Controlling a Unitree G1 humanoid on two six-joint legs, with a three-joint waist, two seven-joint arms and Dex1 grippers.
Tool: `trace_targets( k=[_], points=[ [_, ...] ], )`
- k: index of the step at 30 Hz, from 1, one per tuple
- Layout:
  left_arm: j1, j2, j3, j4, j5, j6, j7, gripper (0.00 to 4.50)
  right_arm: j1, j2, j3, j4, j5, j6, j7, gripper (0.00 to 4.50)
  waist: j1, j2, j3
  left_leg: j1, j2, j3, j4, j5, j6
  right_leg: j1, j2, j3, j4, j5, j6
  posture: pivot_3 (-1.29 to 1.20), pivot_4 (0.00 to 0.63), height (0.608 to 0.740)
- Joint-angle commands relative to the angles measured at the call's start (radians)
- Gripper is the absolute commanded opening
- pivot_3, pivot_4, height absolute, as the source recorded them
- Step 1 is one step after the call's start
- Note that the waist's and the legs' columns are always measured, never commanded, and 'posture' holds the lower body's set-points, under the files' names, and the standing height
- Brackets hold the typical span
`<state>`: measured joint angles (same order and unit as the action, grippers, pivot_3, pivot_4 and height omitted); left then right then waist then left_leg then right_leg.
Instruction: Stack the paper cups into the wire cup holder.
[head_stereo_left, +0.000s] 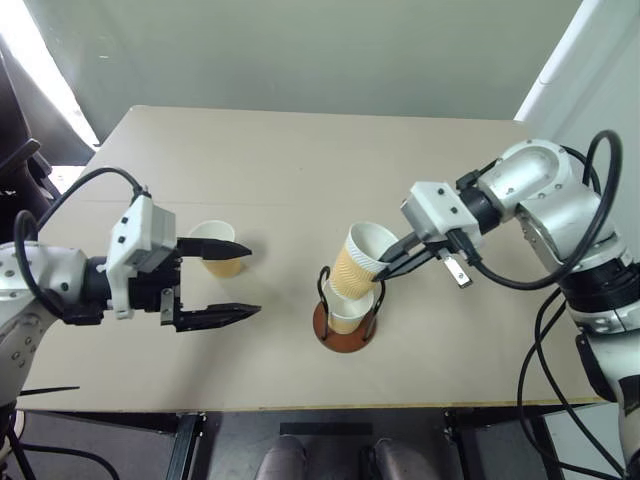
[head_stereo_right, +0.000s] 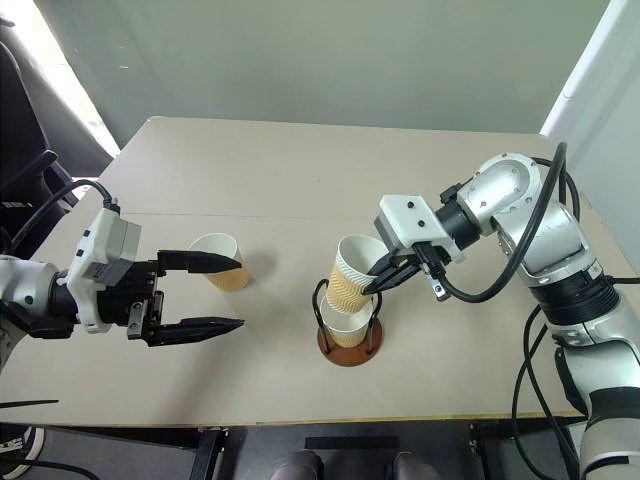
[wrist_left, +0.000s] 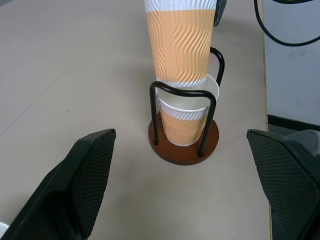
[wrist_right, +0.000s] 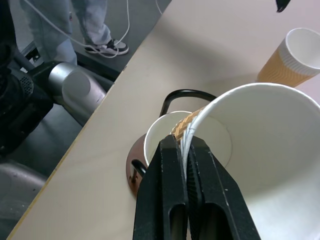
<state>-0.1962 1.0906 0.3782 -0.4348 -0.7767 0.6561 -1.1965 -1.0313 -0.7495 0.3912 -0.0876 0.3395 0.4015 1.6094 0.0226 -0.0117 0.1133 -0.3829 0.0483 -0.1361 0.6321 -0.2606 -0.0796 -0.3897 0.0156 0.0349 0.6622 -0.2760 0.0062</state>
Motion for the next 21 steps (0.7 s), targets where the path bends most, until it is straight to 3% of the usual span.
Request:
trace_targets(
  k=[1,7,9,16,21],
  points=[
    [0.001,0.012,0.029,-0.019,0.003,-0.019,0.000,4.50,-0.003,-0.010,-0.008,-0.045,0.007,-0.006,0.005,0.02,0.000,0.000,0.000,0.000,0.000,0.000,0.000,0.000,0.000,0.000,0.000,0.000,0.000,0.000,0.000,0.00,0.150,0.740],
    [-0.001,0.013,0.023,-0.008,0.021,-0.032,0.002,4.50,0.004,-0.003,-0.001,-0.056,-0.027,-0.016,0.004,0.02,0.000,0.000,0.000,0.000,0.000,0.000,0.000,0.000,0.000,0.000,0.000,0.000,0.000,0.000,0.000,0.00,0.150,0.740],
    [-0.002,0.013,0.022,-0.004,0.027,-0.035,0.001,4.50,0.004,-0.003,0.001,-0.057,-0.028,-0.013,0.005,0.40,0.000,0.000,0.000,0.000,0.000,0.000,0.000,0.000,0.000,0.000,0.000,0.000,0.000,0.000,0.000,0.00,0.150,0.740],
    [-0.001,0.030,0.023,0.032,0.074,-0.061,-0.005,4.50,-0.021,0.005,-0.020,-0.040,-0.044,-0.005,-0.007,2.73,0.000,0.000,0.000,0.000,0.000,0.000,0.000,0.000,0.000,0.000,0.000,0.000,0.000,0.000,0.000,0.00,0.150,0.740],
    [-0.057,0.074,-0.034,0.161,0.237,-0.149,0.044,4.50,-0.028,-0.033,-0.186,0.090,0.008,0.087,-0.108,4.47,0.006,0.000,0.000,0.000,0.000,-0.005,0.000,0.000,0.000,0.000,0.000,0.000,0.000,0.000,0.000,0.00,0.150,0.740]
  ],
)
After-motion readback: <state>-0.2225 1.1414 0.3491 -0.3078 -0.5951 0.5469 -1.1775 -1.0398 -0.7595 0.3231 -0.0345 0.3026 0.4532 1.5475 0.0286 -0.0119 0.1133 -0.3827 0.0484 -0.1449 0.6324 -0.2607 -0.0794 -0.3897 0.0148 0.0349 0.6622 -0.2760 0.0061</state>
